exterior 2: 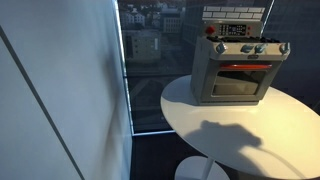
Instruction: Turn the second knob from the right clockwise
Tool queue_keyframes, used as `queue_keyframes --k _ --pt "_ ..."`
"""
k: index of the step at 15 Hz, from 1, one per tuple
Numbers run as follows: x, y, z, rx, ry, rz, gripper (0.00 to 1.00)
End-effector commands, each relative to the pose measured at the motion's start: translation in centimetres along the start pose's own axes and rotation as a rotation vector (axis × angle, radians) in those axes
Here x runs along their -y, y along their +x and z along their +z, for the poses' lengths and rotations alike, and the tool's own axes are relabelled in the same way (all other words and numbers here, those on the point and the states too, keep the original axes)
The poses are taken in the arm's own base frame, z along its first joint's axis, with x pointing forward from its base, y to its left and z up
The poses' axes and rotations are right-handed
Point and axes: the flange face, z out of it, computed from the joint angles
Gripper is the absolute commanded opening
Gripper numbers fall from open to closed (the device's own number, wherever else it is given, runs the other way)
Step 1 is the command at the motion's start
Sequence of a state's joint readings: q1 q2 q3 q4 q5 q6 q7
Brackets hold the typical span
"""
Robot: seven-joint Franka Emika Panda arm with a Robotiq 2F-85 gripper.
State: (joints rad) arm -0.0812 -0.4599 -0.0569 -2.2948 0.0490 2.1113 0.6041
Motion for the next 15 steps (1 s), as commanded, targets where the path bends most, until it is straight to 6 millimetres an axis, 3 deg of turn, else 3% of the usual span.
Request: queue_keyframes --k 1,7,15 --pt "-0.95 -0.61 -1.00 0.081 -0.054 -0.059 1.00" --pt "-1.82 -1.29 -1.39 0.182 -0.131 -0.112 1.00" --pt "-1.72 -1.57 -0.90 0.184 -0.123 -0.100 1.00"
